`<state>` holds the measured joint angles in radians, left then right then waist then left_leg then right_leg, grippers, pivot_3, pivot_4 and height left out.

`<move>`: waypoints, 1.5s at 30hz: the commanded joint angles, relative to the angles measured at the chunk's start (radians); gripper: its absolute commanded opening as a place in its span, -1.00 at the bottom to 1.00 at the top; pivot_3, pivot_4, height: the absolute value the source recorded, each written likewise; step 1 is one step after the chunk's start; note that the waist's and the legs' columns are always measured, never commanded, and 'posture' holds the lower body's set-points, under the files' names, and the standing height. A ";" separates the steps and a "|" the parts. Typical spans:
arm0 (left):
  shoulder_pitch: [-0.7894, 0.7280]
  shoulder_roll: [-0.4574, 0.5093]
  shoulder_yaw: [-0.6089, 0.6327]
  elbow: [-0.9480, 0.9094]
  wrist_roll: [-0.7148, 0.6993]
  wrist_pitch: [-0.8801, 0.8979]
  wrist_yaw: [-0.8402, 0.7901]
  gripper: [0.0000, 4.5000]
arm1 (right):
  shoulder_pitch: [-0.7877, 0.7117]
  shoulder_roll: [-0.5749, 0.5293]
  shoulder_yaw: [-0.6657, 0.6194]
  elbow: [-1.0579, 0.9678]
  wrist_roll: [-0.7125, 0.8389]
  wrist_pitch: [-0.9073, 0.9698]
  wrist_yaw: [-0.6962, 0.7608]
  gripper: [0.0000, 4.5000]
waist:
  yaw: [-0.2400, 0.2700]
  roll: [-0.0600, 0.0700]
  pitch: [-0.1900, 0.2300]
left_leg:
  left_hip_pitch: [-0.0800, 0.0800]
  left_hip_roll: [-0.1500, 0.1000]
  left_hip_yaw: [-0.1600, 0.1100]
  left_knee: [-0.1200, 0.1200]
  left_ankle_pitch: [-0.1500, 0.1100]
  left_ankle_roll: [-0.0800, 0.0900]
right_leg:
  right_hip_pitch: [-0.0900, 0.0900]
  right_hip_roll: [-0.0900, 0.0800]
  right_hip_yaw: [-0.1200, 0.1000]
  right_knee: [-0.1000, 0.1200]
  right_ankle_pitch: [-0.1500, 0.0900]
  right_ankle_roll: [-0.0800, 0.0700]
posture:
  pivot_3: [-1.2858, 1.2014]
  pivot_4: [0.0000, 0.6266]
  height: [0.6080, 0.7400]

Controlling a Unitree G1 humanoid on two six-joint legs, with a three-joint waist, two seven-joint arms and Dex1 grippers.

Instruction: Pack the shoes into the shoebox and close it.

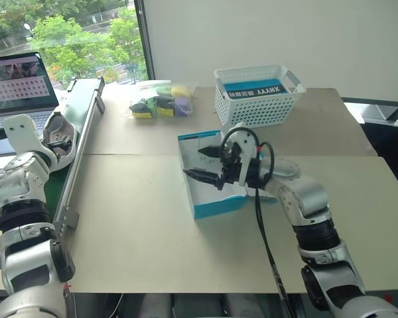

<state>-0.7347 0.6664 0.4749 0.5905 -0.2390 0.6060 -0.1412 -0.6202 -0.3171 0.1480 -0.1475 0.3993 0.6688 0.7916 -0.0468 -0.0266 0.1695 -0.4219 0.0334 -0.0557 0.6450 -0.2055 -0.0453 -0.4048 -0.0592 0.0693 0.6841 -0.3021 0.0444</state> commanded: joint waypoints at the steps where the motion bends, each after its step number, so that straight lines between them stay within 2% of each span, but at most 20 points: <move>1: -0.002 0.021 0.030 0.009 -0.018 -0.007 0.012 0.75 | -0.006 -0.014 -0.015 -0.046 0.013 0.006 -0.011 1.00 | 0.000 0.000 0.000 | 0.000 0.000 0.000 0.000 0.000 0.000 | 0.000 0.000 0.000 0.000 0.000 0.000 | 0.03 -0.52 1.00; 2: 0.002 0.014 0.037 0.005 -0.033 0.012 0.004 0.68 | -0.008 -0.016 -0.016 -0.046 0.013 0.007 -0.013 1.00 | 0.001 0.000 0.000 | 0.000 0.000 0.000 0.000 0.000 0.000 | 0.000 0.000 0.000 0.000 0.000 0.000 | 0.03 -0.52 1.00; 3: 0.011 0.009 0.031 -0.008 -0.038 0.036 -0.004 0.46 | -0.012 -0.019 -0.016 -0.045 0.013 0.006 -0.016 1.00 | 0.002 0.000 0.000 | 0.000 0.000 0.000 0.000 0.000 0.000 | 0.000 0.000 0.000 0.000 0.000 0.000 | 0.03 -0.52 1.00; 11: 0.047 -0.034 0.085 -0.165 -0.117 0.146 0.016 -0.79 | -0.024 -0.030 -0.010 -0.031 0.001 -0.007 -0.022 1.00 | 0.018 0.000 0.000 | 0.000 0.000 -0.001 0.001 0.001 0.000 | 0.001 0.000 0.000 0.000 0.000 0.000 | 0.03 -0.52 1.00; 13: 0.054 -0.044 0.091 -0.239 -0.126 0.167 0.035 -0.99 | -0.025 -0.031 -0.009 -0.029 0.001 -0.007 -0.022 1.00 | 0.019 -0.001 -0.001 | 0.000 0.000 -0.001 0.001 0.001 0.000 | 0.001 0.000 0.000 0.000 0.000 0.000 | 0.03 -0.52 1.00; 17: 0.023 -0.013 0.038 -0.362 -0.093 0.181 0.056 -0.99 | -0.029 -0.032 -0.012 -0.028 0.008 -0.001 -0.018 1.00 | 0.011 -0.002 0.000 | -0.001 0.000 -0.001 0.001 0.001 0.000 | 0.000 0.000 0.000 0.000 0.000 0.000 | 0.03 -0.52 1.00; 21: -0.075 -0.001 -0.005 -0.477 -0.108 0.193 0.052 -0.99 | -0.048 -0.016 -0.041 -0.021 0.046 0.024 -0.024 1.00 | 0.006 -0.004 0.000 | -0.001 0.000 -0.001 0.001 0.001 0.000 | 0.000 0.000 0.000 0.000 0.000 0.000 | 0.03 -0.52 1.00; 25: -0.106 -0.109 -0.080 -0.629 -0.176 0.274 0.041 -0.99 | -0.097 0.057 -0.165 0.009 0.175 0.106 -0.094 1.00 | 0.006 -0.004 0.000 | -0.001 0.000 -0.001 0.001 0.001 0.000 | 0.001 0.000 0.000 0.000 0.000 0.000 | 0.03 -0.52 1.00; 28: -0.110 -0.196 -0.206 -0.746 -0.174 0.325 0.052 -0.99 | -0.166 0.109 -0.298 0.078 0.272 0.183 -0.201 1.00 | 0.010 -0.004 0.000 | -0.001 0.000 -0.001 0.001 0.001 0.000 | 0.001 -0.001 0.000 0.002 0.000 0.000 | 0.03 -0.52 1.00; 30: -0.131 -0.257 -0.276 -0.795 -0.174 0.341 0.050 -0.99 | -0.209 0.125 -0.367 0.097 0.333 0.218 -0.250 1.00 | 0.012 -0.004 0.000 | -0.001 -0.001 -0.001 0.001 0.001 0.000 | 0.001 -0.001 0.000 0.002 0.000 0.000 | 0.03 -0.52 1.00; 33: -0.149 -0.325 -0.312 -0.828 -0.181 0.355 0.054 -0.99 | -0.258 0.144 -0.450 0.115 0.420 0.257 -0.319 1.00 | 0.003 -0.004 0.000 | -0.002 0.000 -0.001 0.001 0.001 0.000 | 0.000 0.000 0.000 0.002 0.000 0.000 | 0.03 -0.52 1.00; 38: -0.168 -0.493 -0.340 -0.868 -0.245 0.380 0.079 -0.99 | -0.269 0.135 -0.490 0.138 0.464 0.286 -0.387 1.00 | -0.004 -0.004 0.000 | -0.002 0.000 0.001 -0.001 0.001 0.000 | -0.001 0.000 0.001 0.001 0.000 0.000 | 0.03 -0.52 1.00; 42: -0.174 -0.566 -0.391 -0.895 -0.257 0.414 0.089 -0.99 | -0.264 0.134 -0.503 0.151 0.477 0.287 -0.426 1.00 | -0.003 -0.004 0.000 | -0.002 0.000 0.001 0.000 0.001 0.001 | 0.000 0.000 0.002 0.000 0.000 0.000 | 0.03 -0.52 1.00; 45: -0.181 -0.591 -0.375 -0.893 -0.266 0.441 0.106 -0.99 | -0.268 0.139 -0.525 0.176 0.492 0.281 -0.450 1.00 | -0.004 -0.004 0.000 | -0.002 0.000 0.002 0.000 0.001 0.001 | 0.000 0.000 0.002 0.000 0.000 0.000 | 0.03 -0.52 1.00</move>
<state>-0.8736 0.0931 0.1079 -0.2482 -0.4727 1.0313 -0.0277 -0.8691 -0.1803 -0.3546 0.0301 0.8530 0.9618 0.3581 -0.0506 -0.0305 0.1696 -0.4239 0.0333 -0.0542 0.6446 -0.2044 -0.0447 -0.4050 -0.0595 0.0711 0.6845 -0.3020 0.0442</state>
